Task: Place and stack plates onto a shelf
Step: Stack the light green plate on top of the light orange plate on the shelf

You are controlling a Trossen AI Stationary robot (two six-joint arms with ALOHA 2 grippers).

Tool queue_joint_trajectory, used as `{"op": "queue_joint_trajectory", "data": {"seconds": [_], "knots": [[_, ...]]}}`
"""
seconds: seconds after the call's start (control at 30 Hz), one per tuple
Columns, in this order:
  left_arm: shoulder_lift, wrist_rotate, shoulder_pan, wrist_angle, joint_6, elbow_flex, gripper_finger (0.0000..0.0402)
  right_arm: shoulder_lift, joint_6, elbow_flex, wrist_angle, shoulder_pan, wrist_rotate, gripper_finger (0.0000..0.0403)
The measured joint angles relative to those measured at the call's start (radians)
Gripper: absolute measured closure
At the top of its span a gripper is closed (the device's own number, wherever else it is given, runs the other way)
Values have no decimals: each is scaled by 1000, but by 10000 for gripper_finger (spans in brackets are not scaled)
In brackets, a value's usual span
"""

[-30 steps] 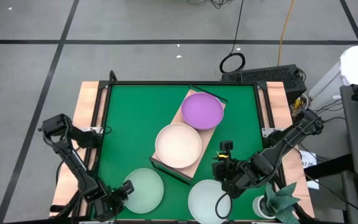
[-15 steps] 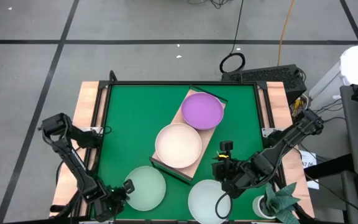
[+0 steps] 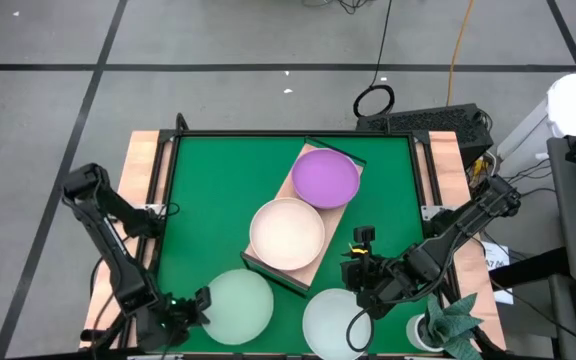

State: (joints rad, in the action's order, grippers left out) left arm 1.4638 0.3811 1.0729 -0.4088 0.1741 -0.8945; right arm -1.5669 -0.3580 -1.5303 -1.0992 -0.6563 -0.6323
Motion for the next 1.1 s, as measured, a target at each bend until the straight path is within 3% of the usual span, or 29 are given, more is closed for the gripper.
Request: {"op": "queue_joint_trajectory", "data": {"seconds": [0.3,0.53,1.1], "knots": [[-19,67,-25,-71,287,-231,392,0,0,0,0,0,-1,305],[-19,74,-95,-170,420,-371,392,0,0,0,-1,0,-1,305],[-18,48,-377,-290,622,-447,392,0,-72,0,-99,0,4,305]]}}
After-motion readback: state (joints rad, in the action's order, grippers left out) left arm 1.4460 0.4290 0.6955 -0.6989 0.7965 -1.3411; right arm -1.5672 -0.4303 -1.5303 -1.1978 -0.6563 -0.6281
